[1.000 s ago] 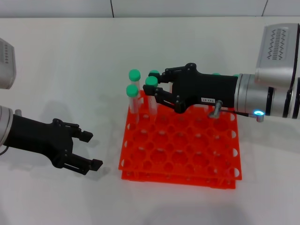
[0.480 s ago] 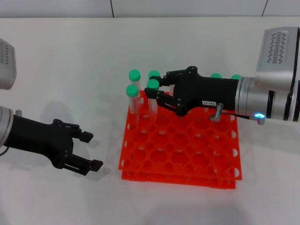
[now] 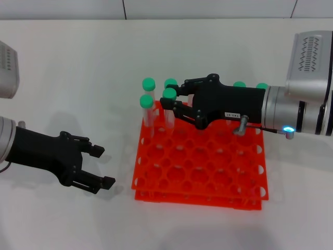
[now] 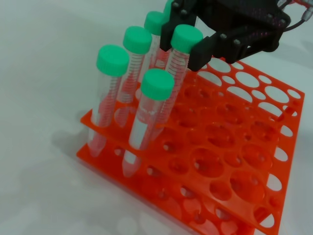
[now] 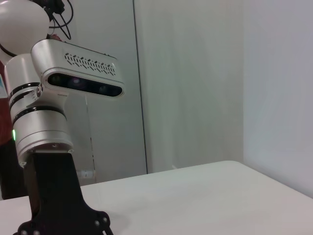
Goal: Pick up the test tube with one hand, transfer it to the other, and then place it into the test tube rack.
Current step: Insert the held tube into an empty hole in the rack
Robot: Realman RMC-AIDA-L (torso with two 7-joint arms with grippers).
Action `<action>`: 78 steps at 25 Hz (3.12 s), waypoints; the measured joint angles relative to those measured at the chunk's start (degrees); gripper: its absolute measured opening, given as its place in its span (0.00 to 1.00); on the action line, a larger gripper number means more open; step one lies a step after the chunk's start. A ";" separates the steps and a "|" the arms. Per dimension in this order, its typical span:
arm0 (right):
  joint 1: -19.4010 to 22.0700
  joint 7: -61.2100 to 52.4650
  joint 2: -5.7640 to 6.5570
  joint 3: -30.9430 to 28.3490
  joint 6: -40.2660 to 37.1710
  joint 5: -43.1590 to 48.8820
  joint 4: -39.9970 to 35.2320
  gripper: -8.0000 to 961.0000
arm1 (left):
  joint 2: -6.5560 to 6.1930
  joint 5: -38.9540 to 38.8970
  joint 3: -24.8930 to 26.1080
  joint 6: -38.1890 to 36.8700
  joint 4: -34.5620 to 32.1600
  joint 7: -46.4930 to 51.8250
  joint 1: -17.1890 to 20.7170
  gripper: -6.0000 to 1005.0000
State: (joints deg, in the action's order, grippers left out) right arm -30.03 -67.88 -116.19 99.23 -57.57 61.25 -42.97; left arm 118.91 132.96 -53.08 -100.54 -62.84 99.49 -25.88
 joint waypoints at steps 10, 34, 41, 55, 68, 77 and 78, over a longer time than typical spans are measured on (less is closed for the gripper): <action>0.08 0.03 0.00 0.00 0.41 -0.09 0.09 0.28 | 0.00 -0.03 0.00 0.07 0.00 0.00 -0.14 0.87; -0.26 2.23 0.01 -0.09 0.03 -2.89 2.93 0.29 | 0.00 0.02 0.00 0.44 0.00 0.00 -0.14 0.87; -0.29 2.23 0.00 -0.02 0.17 -2.90 2.96 0.29 | 0.00 -0.02 0.00 0.47 0.00 0.00 -0.29 0.87; -0.03 1.88 0.00 0.00 0.09 -2.90 2.98 0.29 | 0.06 -0.02 -0.09 0.62 0.03 0.00 -0.31 0.87; -0.45 1.62 0.18 0.79 -0.16 -2.84 2.51 0.29 | 0.09 0.01 -0.09 0.62 0.09 0.00 -0.31 0.87; -0.71 1.53 0.27 0.55 -0.19 -2.84 2.36 0.29 | 0.08 0.01 -0.09 0.62 0.09 0.00 -0.45 0.87; -0.80 1.53 0.27 0.56 -0.19 -2.85 2.36 0.29 | 0.08 0.01 -0.09 0.63 0.09 0.00 -0.50 0.87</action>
State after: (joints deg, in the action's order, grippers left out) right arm -30.84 -66.35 -115.92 99.79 -57.76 58.40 -40.61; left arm 119.00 132.97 -53.17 -99.91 -62.75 99.49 -26.38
